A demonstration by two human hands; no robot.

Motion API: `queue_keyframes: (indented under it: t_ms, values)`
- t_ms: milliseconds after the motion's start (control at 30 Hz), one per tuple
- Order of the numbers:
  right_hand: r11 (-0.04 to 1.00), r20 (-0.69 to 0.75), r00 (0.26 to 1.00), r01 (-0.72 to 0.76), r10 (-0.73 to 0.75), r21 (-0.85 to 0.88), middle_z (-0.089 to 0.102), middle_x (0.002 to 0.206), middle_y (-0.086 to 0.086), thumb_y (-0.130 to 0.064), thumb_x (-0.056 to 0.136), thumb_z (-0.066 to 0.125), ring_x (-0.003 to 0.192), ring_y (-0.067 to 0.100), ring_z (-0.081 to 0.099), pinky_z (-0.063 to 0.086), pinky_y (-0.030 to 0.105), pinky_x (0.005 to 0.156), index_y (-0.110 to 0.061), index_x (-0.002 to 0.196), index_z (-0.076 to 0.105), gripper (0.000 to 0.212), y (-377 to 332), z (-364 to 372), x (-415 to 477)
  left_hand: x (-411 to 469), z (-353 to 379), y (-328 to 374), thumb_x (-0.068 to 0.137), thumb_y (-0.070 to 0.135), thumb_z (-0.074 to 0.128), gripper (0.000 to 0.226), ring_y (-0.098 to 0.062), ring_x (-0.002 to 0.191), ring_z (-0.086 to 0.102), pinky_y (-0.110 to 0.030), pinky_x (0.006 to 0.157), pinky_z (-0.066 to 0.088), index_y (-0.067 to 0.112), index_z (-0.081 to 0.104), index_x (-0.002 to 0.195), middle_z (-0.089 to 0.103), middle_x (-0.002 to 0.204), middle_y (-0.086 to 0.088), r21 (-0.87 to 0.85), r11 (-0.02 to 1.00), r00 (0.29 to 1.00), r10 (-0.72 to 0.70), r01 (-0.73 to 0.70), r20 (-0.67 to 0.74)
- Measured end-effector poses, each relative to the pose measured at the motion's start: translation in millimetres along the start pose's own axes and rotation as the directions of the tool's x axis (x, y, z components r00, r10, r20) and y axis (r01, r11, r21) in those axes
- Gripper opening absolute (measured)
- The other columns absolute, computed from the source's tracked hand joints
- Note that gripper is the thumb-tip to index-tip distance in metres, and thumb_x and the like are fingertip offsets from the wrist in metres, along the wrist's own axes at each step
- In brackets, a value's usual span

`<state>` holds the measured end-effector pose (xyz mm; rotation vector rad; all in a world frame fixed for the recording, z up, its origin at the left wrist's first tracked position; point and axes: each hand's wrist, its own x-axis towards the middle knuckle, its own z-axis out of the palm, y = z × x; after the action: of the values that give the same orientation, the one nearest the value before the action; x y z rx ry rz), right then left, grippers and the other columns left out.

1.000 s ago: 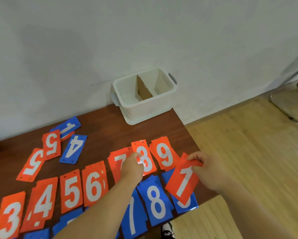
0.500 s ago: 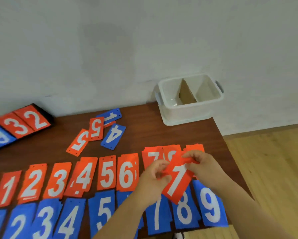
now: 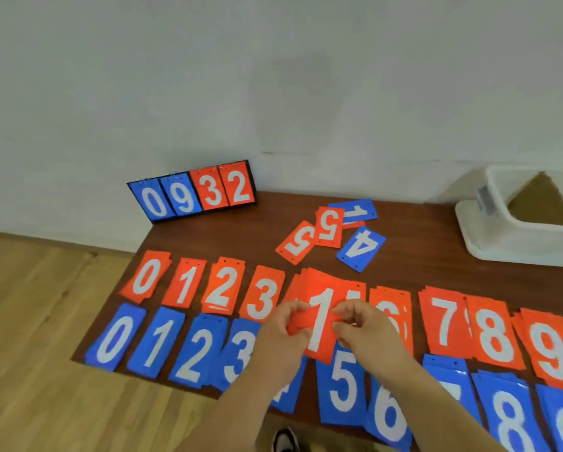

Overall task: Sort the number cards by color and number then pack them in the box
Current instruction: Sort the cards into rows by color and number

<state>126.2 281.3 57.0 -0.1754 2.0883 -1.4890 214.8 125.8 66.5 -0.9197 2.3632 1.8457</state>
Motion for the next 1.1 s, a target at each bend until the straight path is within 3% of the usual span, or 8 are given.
queue_keyframes:
  t_ms: [167,300,367,500,600,800,1000,1100]
  values:
    - [0.997,0.008,0.999,0.039,-0.039,-0.073,0.067,0.088,-0.001,-0.005,0.088,0.068,0.075,0.021,0.065,0.058,0.041,0.073,-0.029,0.095,0.069,0.024,-25.8,62.8,4.5,-4.3,-71.3,-19.3,0.098,0.011,0.062,0.033,-0.002,0.102,0.059,-0.007,0.067,0.05,0.042,0.062,0.11,0.061,0.116,0.015,0.063,0.998,0.998,0.01,-0.006,-0.067]
    - [0.981,0.043,0.994,0.103,-0.097,-0.165,0.066,0.096,-0.008,-0.015,0.089,0.072,0.083,0.013,0.067,0.053,0.026,0.066,-0.034,0.096,0.067,0.021,-45.2,89.0,11.4,-6.4,-101.3,-27.3,0.099,0.017,0.063,0.029,-0.002,0.107,0.06,-0.015,0.079,0.054,0.042,0.062,0.112,0.061,0.118,0.018,0.106,0.994,0.989,0.019,-0.003,-0.146]
    - [0.971,0.048,0.99,0.142,-0.136,-0.19,0.065,0.098,-0.01,-0.017,0.089,0.074,0.086,0.007,0.064,0.046,0.017,0.066,-0.033,0.098,0.067,0.02,-55.2,100.7,15.7,-11.4,-111.8,-28.4,0.098,0.017,0.064,0.029,0.001,0.099,0.062,-0.012,0.074,0.054,0.042,0.061,0.113,0.062,0.114,0.02,0.094,0.995,0.98,0.006,0.013,-0.197]
    - [0.974,0.114,0.986,0.143,-0.124,-0.175,0.067,0.095,-0.01,-0.019,0.091,0.074,0.085,0.009,0.067,0.058,0.028,0.074,-0.032,0.098,0.068,0.016,-63.8,137.8,26.2,-13.3,-140.2,-39.6,0.098,0.027,0.067,0.028,-0.003,0.101,0.064,-0.02,0.084,0.058,0.045,0.056,0.116,0.059,0.113,0.025,0.129,0.989,0.959,-0.033,0.072,-0.281]
    - [0.975,0.12,0.99,0.099,-0.076,-0.2,0.067,0.092,-0.01,-0.02,0.092,0.073,0.081,0.008,0.067,0.056,0.023,0.065,-0.032,0.098,0.068,0.014,-62.4,166.4,35.1,-3.2,-165.1,-55.1,0.097,0.025,0.068,0.029,-0.003,0.104,0.061,-0.02,0.086,0.057,0.041,0.057,0.119,0.059,0.114,0.022,0.159,0.98,0.947,-0.064,0.119,-0.314]
    - [0.968,0.12,0.992,0.068,-0.04,-0.241,0.067,0.084,-0.012,-0.018,0.089,0.075,0.079,0.007,0.065,0.057,0.026,0.072,-0.034,0.094,0.07,0.018,-63.9,219.7,75.7,40.1,-218.1,-79.7,0.099,0.025,0.066,0.029,-0.001,0.102,0.059,-0.012,0.079,0.05,0.038,0.056,0.123,0.058,0.112,0.02,0.244,0.965,0.966,-0.034,0.098,-0.255]
    - [0.937,0.037,0.999,0.051,-0.04,-0.347,0.063,0.081,-0.013,-0.015,0.087,0.074,0.076,0.007,0.06,0.039,0.007,0.06,-0.032,0.094,0.068,0.02,-73.9,302.0,130.8,113.3,-294.4,-106.4,0.095,0.02,0.068,0.039,-0.004,0.106,0.059,-0.02,0.088,0.05,0.032,0.058,0.13,0.063,0.12,0.014,0.422,0.906,0.991,0.021,0.037,-0.131]
    - [0.922,-0.001,1.0,-0.004,0.004,-0.388,0.063,0.086,-0.015,-0.015,0.089,0.071,0.079,0.004,0.059,0.038,0.007,0.063,-0.029,0.1,0.068,0.018,-73.3,336.9,162.3,155.9,-322.3,-120.1,0.094,0.024,0.068,0.04,-0.011,0.104,0.061,-0.03,0.09,0.053,0.028,0.054,0.131,0.062,0.12,0.008,0.563,0.827,0.999,0.019,0.007,-0.041]
